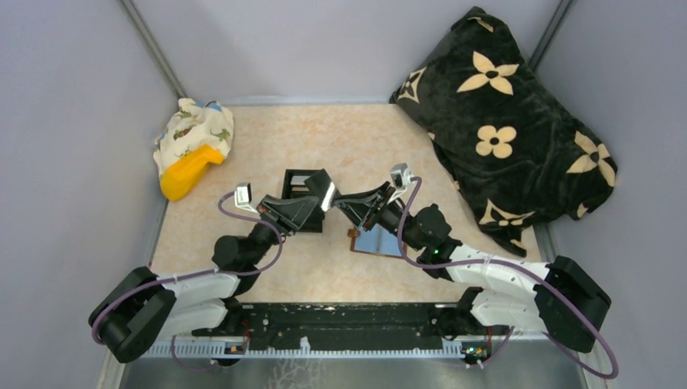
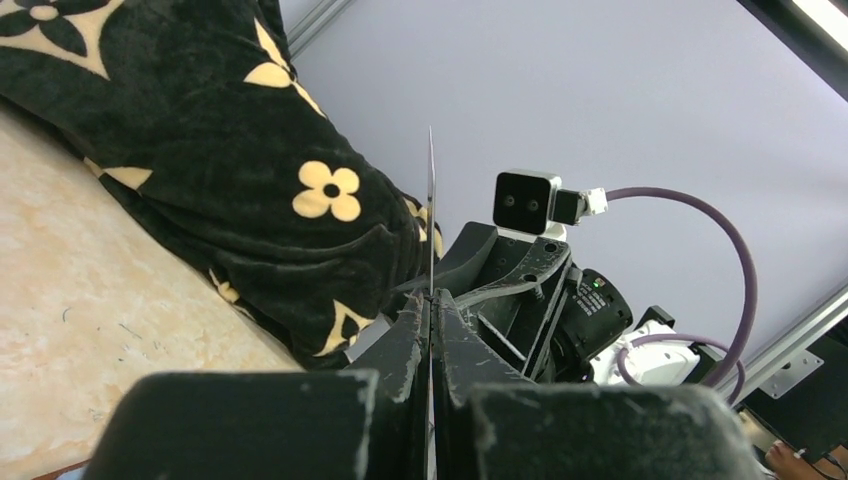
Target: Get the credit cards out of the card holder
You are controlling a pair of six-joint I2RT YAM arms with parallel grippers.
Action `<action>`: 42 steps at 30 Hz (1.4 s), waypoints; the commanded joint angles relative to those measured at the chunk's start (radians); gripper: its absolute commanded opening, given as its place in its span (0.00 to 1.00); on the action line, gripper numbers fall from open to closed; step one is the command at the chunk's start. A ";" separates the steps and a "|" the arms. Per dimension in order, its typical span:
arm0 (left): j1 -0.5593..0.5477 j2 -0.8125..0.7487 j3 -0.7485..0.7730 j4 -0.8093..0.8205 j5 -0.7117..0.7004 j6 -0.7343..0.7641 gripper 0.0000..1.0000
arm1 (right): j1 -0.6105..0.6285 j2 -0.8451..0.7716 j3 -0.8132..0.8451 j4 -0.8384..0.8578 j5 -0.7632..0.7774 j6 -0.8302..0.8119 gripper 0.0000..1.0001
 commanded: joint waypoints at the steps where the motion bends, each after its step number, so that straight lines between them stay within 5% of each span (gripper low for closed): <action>1: -0.005 0.005 0.024 0.121 0.028 0.014 0.00 | 0.013 0.007 0.058 0.082 -0.017 0.012 0.23; 6: -0.005 0.017 0.011 0.136 0.027 0.009 0.00 | 0.014 -0.011 0.051 0.075 -0.009 0.002 0.18; 10: -0.005 0.028 0.010 0.142 0.028 0.009 0.00 | 0.014 -0.013 0.051 0.070 -0.007 0.002 0.00; 19: -0.005 0.022 -0.004 0.129 0.006 0.014 0.00 | 0.014 -0.025 0.055 0.030 -0.007 -0.017 0.00; 24: -0.004 -0.056 -0.049 0.049 -0.045 0.069 0.60 | 0.010 -0.056 0.113 -0.124 0.013 -0.076 0.00; 29: 0.018 -0.340 -0.130 -0.255 -0.088 0.123 0.59 | -0.065 -0.054 0.225 -0.338 -0.070 -0.165 0.00; 35: 0.020 -0.728 -0.053 -0.829 -0.113 0.275 0.53 | -0.189 0.098 0.421 -0.600 -0.343 -0.382 0.00; 42: 0.021 -0.797 0.109 -1.213 -0.163 0.376 0.48 | -0.191 0.384 0.702 -0.862 -0.505 -0.572 0.00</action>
